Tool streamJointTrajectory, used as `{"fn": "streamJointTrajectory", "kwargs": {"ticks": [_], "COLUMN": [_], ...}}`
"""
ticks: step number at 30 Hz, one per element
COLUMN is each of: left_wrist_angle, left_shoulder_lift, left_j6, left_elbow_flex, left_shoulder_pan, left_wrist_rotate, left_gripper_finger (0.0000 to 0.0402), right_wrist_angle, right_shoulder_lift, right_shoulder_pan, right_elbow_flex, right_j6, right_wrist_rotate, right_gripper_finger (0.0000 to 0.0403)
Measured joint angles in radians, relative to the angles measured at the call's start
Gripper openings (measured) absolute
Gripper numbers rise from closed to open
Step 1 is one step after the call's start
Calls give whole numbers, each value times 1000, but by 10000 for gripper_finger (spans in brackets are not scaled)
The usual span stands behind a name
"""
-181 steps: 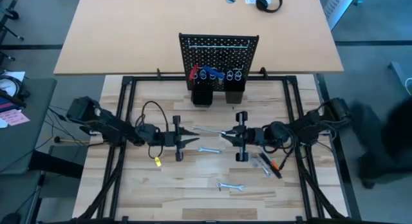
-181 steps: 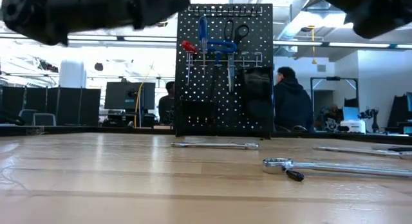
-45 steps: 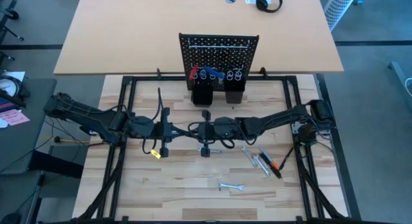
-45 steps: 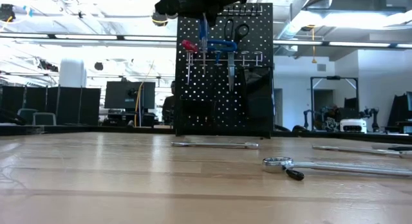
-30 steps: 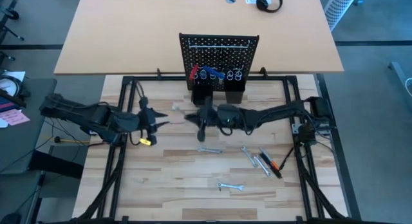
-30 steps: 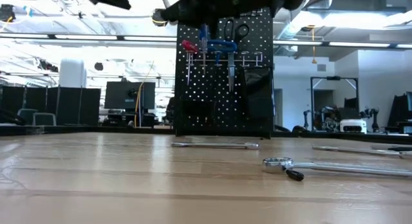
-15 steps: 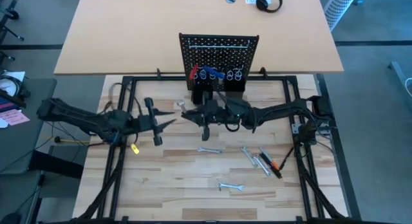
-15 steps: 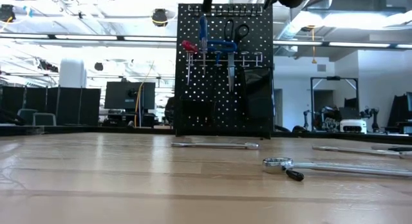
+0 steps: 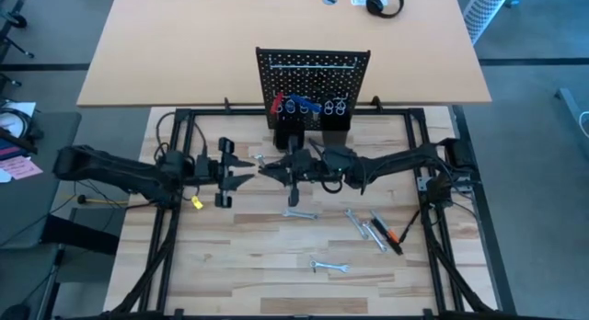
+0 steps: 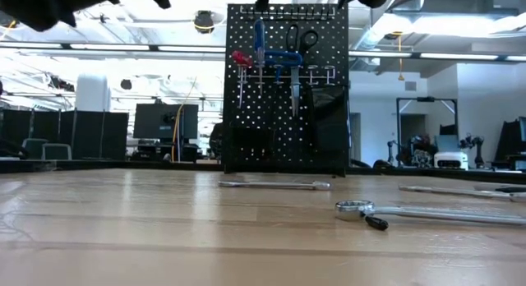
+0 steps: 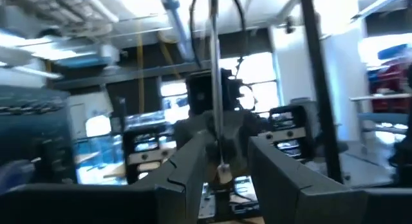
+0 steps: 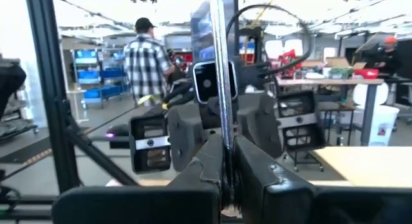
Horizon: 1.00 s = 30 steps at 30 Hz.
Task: Hang tools onto peg board
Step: Hang the wrench on the pegboard
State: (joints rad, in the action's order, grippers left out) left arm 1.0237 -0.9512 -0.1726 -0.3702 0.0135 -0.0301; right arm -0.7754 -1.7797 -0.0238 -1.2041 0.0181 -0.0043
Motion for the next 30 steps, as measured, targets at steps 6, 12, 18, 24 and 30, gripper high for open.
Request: {"fn": "streamJointTrajectory", "kwargs": {"ticks": [6,12,18,24,30], "left_wrist_angle": [64,12,-42,-43,-148], "left_shoulder_lift": [-97,-164,-174,-167,-103], "left_j6": [27,39,1,-59,-80], "left_elbow_flex": [-55,-116,-139,-140,-140], "left_shoulder_pan": [-9,-9,-9,-8,-8], "left_wrist_rotate": [-74,-80,-49,-52,-56], "left_gripper_finger": [132,159,132,61,41], "right_wrist_angle": [13,32,36,40,58], "right_shoulder_lift": [-7,-9,-9,-9,-11], "right_shoulder_pan": [-3,-10,-21,-22,-22], "right_elbow_flex": [0,0,0,0,0], "right_j6": [0,-3,-26,-20,-21], "right_wrist_rotate": [-1,-2,4,6,6], "right_gripper_finger": [26,26,26,26,26]}}
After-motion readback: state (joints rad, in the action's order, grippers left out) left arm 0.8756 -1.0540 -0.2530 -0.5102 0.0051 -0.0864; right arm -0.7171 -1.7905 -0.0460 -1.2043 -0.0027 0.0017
